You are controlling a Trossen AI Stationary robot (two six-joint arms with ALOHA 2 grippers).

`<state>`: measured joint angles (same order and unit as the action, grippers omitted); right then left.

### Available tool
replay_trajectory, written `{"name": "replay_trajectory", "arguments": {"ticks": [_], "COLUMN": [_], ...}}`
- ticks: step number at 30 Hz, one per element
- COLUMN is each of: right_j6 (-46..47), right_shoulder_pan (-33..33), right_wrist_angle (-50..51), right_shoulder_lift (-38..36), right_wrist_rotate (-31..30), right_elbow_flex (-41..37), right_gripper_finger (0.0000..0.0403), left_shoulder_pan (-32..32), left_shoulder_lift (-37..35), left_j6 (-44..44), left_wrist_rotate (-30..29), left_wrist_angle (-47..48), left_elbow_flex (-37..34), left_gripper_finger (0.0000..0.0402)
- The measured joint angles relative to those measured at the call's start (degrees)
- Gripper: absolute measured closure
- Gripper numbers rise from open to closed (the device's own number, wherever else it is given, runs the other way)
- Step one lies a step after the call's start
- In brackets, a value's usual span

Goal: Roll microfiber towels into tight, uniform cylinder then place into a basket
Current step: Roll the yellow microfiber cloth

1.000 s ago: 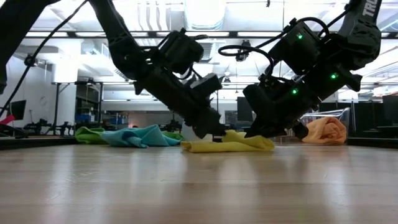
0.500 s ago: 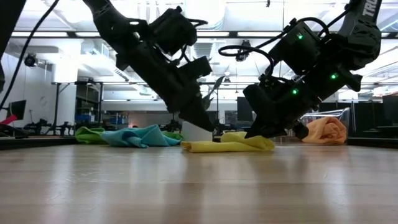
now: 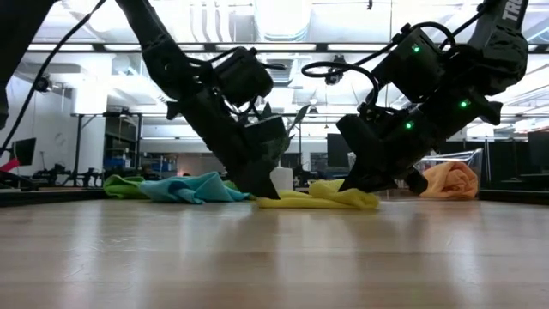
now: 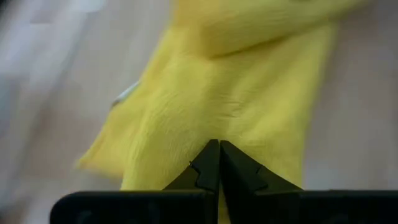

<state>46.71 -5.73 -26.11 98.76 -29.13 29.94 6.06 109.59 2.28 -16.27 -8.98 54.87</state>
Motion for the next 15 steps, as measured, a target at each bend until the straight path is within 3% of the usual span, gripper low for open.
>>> {"name": "replay_trajectory", "arguments": {"ticks": [6,15], "right_j6": [0.2,0.3], "right_shoulder_pan": [-0.6,-0.6], "right_wrist_angle": [0.2,0.1], "right_shoulder_lift": [0.0,0.0], "right_wrist_rotate": [-0.7,-2.3], "right_elbow_flex": [0.6,0.8], "right_gripper_finger": [0.0394,0.0394], "left_shoulder_pan": [0.8,0.0], "left_shoulder_lift": [0.0,-0.2], "left_j6": [0.1,-0.3], "left_wrist_rotate": [-4.6,-0.1], "left_wrist_angle": [0.5,0.4], "left_elbow_flex": [0.0,0.0], "left_gripper_finger": [0.0402,0.0402]}}
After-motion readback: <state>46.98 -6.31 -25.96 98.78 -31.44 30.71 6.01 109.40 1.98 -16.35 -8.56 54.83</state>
